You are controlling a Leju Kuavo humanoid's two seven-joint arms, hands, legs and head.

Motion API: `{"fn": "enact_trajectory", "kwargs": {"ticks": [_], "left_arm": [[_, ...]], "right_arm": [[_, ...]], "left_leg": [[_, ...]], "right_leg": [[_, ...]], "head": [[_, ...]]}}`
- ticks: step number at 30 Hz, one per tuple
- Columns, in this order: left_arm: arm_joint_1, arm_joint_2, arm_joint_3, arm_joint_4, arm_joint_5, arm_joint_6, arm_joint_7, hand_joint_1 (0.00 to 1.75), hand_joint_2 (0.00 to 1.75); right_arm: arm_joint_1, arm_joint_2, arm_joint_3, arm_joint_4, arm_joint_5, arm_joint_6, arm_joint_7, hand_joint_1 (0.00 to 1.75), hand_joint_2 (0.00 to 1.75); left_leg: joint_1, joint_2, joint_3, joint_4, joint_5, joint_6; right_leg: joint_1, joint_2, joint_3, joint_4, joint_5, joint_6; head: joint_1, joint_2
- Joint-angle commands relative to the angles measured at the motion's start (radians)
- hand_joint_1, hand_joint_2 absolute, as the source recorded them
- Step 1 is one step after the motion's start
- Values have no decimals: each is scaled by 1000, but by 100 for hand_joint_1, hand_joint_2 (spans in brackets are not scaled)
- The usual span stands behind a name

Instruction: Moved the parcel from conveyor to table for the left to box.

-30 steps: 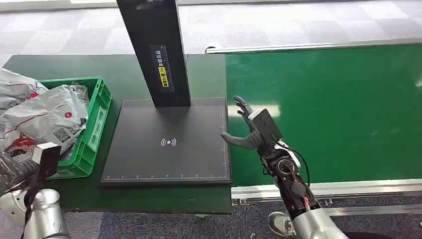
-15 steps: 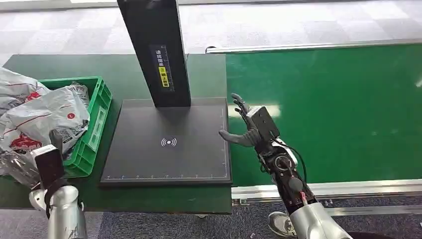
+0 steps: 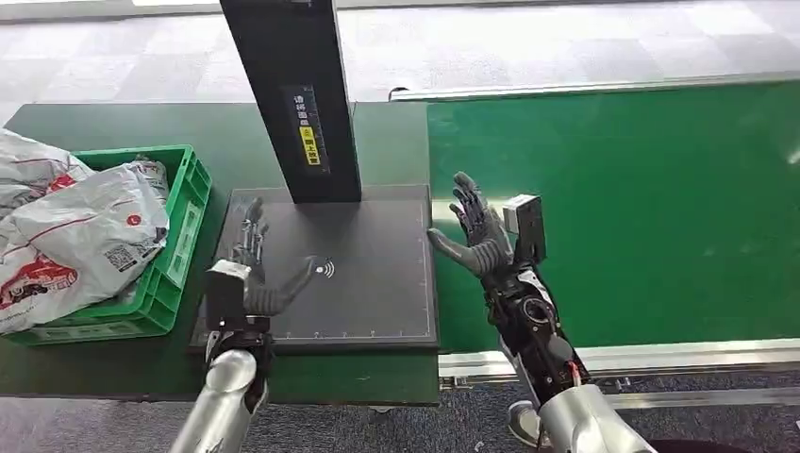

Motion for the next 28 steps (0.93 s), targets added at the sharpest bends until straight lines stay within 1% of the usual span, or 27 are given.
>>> {"fn": "enact_trajectory", "kwargs": {"ticks": [1,4,5,7,9,11,13,18,19,24,28], "left_arm": [[-35,17,-61,129,10,-35,3,0,175],[-47,8,-29,135,62,-76,-1,0,175],[-50,7,-26,141,68,-82,-3,0,175],[-52,4,-17,153,86,-102,-15,0,175],[-40,3,-26,147,73,-104,-24,0,175],[-24,0,-26,125,70,-101,-27,0,175],[2,1,-20,77,69,-102,-25,0,175],[32,13,3,12,75,-104,-22,0,175],[35,12,9,8,72,-110,-17,0,175],[26,7,-3,34,53,-121,-17,0,175],[27,-2,-15,51,46,-119,-20,0,175]], "right_arm": [[28,-21,25,10,-13,-23,0,0,175],[57,-41,31,-45,-3,-29,0,0,175],[58,-44,36,-59,11,-38,0,0,175],[65,-42,31,-124,39,-58,6,0,175],[71,-34,15,-196,51,-59,19,0,175],[68,-30,18,-215,60,-55,33,0,175],[61,-24,26,-201,71,-50,66,0,175],[52,-17,31,-161,65,-39,75,0,175],[48,-15,30,-158,62,-35,66,0,175],[48,-1,25,-165,65,-36,66,0,175],[67,-11,21,-164,74,-35,65,0,175]], "left_leg": [[0,0,4,-2,0,1],[0,-2,4,-3,0,1],[0,-1,0,-1,0,1],[0,-2,2,-1,0,1],[0,0,0,0,0,1],[-1,1,0,0,0,1],[0,1,0,-1,0,1],[0,3,0,-1,-1,1],[0,3,2,-1,-1,1],[0,2,0,-1,-1,1],[0,1,0,-1,0,0]], "right_leg": [[0,0,4,-3,0,0],[1,-1,5,-4,0,0],[0,-1,1,-1,0,0],[0,-2,2,-2,0,0],[0,0,0,-1,0,0],[0,1,-1,0,0,0],[0,1,0,-1,0,0],[0,3,0,-1,0,0],[0,3,1,-1,0,0],[0,3,0,-1,0,0],[0,1,0,-1,0,0]], "head": [[0,0],[0,0],[0,0],[0,0],[0,0],[0,0],[0,0],[0,0],[0,0],[0,0],[0,0]]}}
